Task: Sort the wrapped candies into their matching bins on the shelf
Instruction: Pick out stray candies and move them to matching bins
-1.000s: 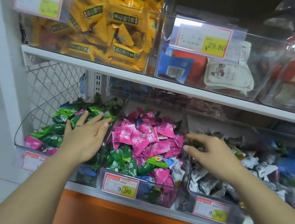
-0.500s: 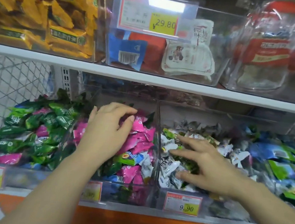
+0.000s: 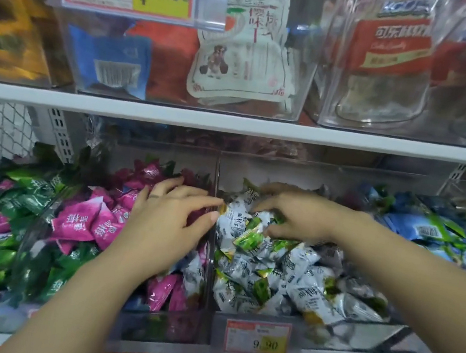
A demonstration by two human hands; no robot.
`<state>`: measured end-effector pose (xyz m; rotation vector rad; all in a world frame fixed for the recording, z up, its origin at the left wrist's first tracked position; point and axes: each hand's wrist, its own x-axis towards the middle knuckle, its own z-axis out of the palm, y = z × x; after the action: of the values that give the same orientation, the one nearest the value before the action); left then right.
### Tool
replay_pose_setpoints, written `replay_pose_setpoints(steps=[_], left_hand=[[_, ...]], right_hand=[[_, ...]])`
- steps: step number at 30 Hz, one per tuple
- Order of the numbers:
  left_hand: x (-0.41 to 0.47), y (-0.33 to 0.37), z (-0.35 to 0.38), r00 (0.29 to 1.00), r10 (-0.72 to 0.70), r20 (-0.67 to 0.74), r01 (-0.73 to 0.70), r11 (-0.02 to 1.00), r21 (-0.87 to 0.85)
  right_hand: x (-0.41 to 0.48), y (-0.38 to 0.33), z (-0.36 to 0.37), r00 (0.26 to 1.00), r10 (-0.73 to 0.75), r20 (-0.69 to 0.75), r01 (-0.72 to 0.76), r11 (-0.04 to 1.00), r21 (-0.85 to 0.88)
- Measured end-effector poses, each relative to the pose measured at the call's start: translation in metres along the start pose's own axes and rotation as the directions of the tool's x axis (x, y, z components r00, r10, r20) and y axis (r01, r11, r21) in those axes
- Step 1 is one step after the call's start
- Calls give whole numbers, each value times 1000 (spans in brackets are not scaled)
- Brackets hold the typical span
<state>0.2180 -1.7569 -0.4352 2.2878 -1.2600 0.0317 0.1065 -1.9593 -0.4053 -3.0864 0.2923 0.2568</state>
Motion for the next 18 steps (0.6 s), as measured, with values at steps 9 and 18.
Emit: replay_pose_setpoints(steps=[9,18], left_hand=[[-2,1,-2,1000,6,20,-6,1000,3],[-2,2,-1,1000,-1,25,1,1000,14]], right_hand=[[6,28,-4,946,243,-215,-236,970,60],[9,-28,-8,981,6,-195,34,980,198]])
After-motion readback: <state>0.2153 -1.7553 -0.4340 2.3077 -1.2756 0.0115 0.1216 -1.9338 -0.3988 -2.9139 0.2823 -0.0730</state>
